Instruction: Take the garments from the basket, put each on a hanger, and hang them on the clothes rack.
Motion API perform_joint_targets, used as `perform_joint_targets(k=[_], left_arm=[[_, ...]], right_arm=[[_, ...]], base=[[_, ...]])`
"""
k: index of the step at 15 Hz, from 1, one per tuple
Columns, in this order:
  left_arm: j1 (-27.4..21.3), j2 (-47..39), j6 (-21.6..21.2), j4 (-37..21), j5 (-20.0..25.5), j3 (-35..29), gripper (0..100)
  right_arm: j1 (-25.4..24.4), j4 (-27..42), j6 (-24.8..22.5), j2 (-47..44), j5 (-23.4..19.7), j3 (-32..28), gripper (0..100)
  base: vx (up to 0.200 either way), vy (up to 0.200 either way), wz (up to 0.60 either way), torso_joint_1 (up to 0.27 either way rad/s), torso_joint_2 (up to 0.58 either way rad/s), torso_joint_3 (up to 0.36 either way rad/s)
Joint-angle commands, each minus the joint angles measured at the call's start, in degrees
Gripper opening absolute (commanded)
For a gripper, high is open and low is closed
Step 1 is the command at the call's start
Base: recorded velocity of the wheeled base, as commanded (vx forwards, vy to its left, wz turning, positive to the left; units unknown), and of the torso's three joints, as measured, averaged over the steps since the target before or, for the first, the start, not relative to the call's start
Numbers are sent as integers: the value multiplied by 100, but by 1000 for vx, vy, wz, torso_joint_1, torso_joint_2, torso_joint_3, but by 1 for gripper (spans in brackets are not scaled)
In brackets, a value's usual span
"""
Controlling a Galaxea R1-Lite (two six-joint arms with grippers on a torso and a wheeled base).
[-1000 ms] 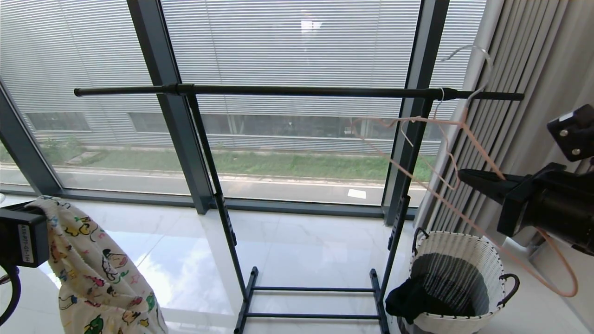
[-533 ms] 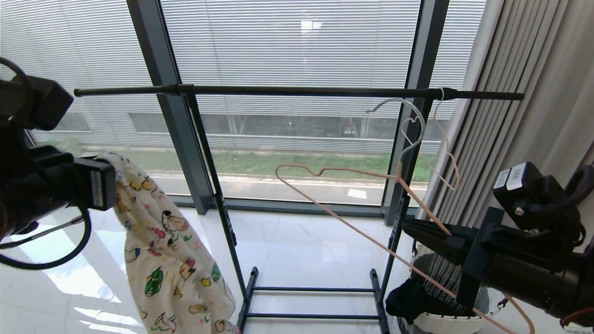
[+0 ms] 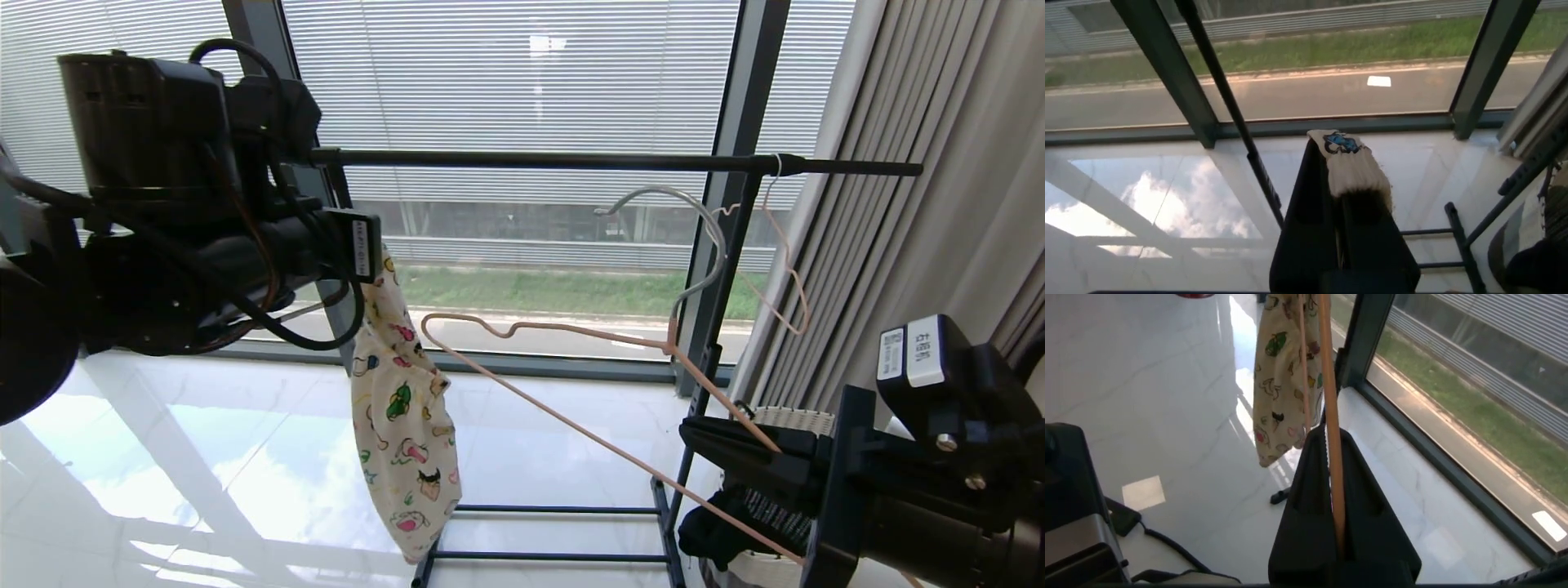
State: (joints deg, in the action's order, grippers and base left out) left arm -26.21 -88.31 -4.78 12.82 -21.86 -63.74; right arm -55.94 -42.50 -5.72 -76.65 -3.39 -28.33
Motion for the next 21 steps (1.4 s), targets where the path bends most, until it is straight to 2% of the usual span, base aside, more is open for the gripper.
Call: perform_joint_targets(k=[1, 5, 8, 10, 12, 14, 21], left_arm=[[-227, -231, 3, 1, -11, -50, 0], [-376, -292, 30, 1, -275, -50, 0], [-561, -292, 47, 1, -293, -42, 0], [-613, -345, 65, 10, -372, -42, 0], [-613, -486, 74, 256, -697, -50, 0], [-622, -609, 65, 528, -899, -50, 0], [-1325, -626, 539, 537, -917, -103, 0]], right_arm=[[-13, -4, 9, -87, -4, -41, 0], [-13, -22, 9, -245, -4, -173, 0], [31, -57, 18, -412, -4, -287, 0], [145, -409, 27, -693, 5, -296, 0], [198, -839, 53, -1088, 119, -366, 0], [198, -892, 176, -1335, 321, -577, 0], [198, -901, 229, -2284, 383, -1561, 0]], base=[[0, 0, 0, 0, 0, 0], [0, 0, 0, 0, 0, 0], [0, 0, 0, 0, 0, 0], [0, 0, 0, 0, 0, 0], [0, 0, 0, 0, 0, 0], [0, 0, 0, 0, 0, 0], [0, 0, 0, 0, 0, 0]])
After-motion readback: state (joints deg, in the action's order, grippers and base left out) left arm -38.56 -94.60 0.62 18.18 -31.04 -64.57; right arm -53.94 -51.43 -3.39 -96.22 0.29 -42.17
